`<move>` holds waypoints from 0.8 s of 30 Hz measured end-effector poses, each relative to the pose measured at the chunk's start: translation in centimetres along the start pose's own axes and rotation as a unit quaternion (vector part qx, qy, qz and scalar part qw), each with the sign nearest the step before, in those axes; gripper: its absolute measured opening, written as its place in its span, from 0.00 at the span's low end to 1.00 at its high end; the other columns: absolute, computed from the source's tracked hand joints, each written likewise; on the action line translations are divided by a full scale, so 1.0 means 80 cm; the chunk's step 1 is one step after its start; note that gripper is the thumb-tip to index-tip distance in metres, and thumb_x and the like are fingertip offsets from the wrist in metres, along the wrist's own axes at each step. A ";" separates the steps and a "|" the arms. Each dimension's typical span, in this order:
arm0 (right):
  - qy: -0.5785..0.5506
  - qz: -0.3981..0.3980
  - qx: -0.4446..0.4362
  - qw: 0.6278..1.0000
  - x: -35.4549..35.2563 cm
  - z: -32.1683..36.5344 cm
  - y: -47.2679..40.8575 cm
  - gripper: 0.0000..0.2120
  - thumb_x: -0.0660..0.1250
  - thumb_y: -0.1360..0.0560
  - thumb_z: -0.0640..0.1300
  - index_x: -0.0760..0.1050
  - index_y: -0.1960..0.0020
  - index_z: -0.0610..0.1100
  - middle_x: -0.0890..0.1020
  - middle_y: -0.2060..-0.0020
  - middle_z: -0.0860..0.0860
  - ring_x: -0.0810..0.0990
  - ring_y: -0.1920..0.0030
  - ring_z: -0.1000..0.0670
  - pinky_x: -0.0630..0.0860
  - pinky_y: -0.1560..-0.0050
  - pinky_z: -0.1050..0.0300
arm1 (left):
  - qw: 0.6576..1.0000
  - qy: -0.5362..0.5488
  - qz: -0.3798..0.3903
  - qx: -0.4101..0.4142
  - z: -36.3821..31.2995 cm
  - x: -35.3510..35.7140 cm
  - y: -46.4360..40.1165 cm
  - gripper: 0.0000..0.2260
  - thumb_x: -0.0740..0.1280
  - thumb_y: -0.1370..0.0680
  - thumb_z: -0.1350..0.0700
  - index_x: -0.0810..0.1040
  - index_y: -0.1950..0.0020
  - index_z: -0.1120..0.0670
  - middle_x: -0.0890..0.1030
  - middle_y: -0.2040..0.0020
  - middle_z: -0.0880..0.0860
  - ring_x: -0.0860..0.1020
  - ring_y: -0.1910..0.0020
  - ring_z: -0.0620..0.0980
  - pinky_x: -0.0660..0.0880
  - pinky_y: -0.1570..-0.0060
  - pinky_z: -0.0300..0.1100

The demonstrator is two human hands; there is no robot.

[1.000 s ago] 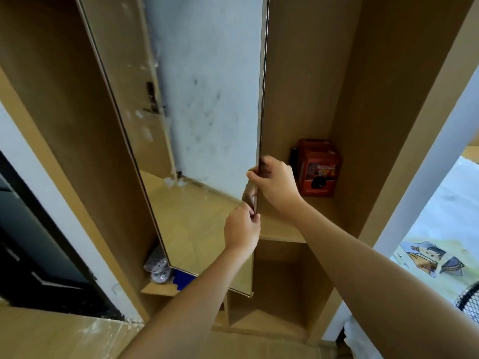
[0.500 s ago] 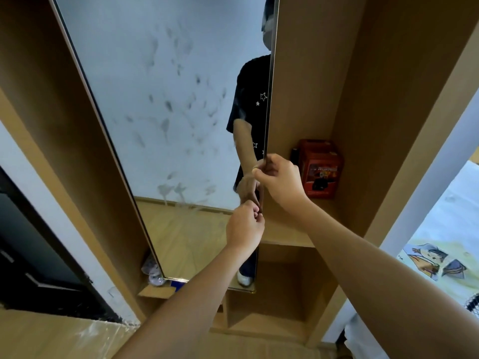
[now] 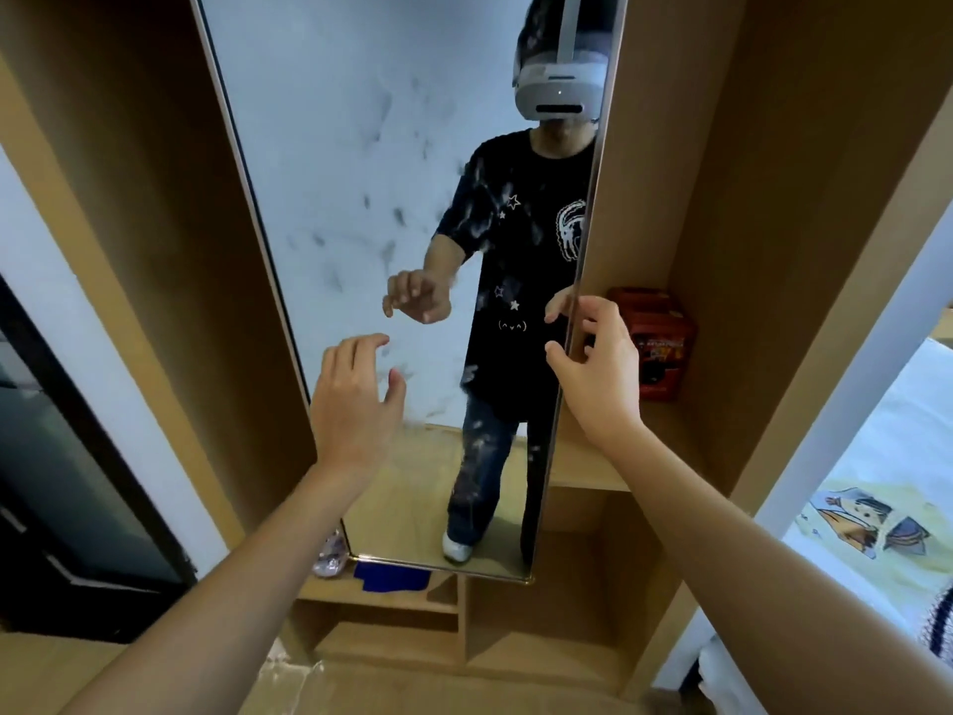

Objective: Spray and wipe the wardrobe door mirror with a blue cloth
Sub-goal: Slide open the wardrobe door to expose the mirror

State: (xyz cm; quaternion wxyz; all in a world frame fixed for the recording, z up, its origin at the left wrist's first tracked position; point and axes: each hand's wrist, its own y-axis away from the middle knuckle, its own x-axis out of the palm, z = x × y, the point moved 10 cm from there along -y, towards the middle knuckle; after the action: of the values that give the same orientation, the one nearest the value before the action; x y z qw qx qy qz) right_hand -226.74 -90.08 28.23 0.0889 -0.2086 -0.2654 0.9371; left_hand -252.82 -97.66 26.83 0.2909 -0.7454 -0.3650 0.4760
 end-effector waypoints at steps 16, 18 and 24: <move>0.285 -0.001 -0.031 0.958 0.116 0.055 0.047 0.33 0.68 0.23 0.43 0.56 0.22 0.48 0.51 0.22 0.44 0.47 0.23 0.42 0.52 0.25 0.45 | 0.969 -0.100 0.166 0.153 0.055 0.026 -0.029 0.31 0.65 0.21 0.49 0.57 0.23 0.58 0.54 0.23 0.64 0.52 0.24 0.62 0.56 0.26 0.55; 0.306 -0.004 -0.024 0.952 0.118 0.047 0.042 0.35 0.68 0.23 0.45 0.54 0.22 0.49 0.48 0.21 0.44 0.46 0.23 0.40 0.52 0.25 0.43 | 0.968 -0.098 0.168 0.157 0.052 0.035 -0.032 0.32 0.66 0.22 0.49 0.56 0.22 0.57 0.52 0.23 0.64 0.51 0.23 0.63 0.57 0.26 0.56; 0.361 -0.001 -0.020 0.932 0.128 0.021 0.027 0.43 0.72 0.26 0.47 0.47 0.21 0.52 0.44 0.22 0.39 0.46 0.24 0.35 0.53 0.26 0.34 | 0.968 -0.102 0.175 0.151 0.057 0.065 -0.037 0.35 0.68 0.23 0.49 0.54 0.22 0.56 0.50 0.23 0.66 0.50 0.24 0.65 0.59 0.28 0.60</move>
State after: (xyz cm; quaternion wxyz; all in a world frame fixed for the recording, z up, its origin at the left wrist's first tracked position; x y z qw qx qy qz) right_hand -236.80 -89.82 24.84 0.1753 -0.5342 -0.2345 0.7931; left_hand -256.34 -91.35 24.88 0.2739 -0.6926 -0.1805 0.6424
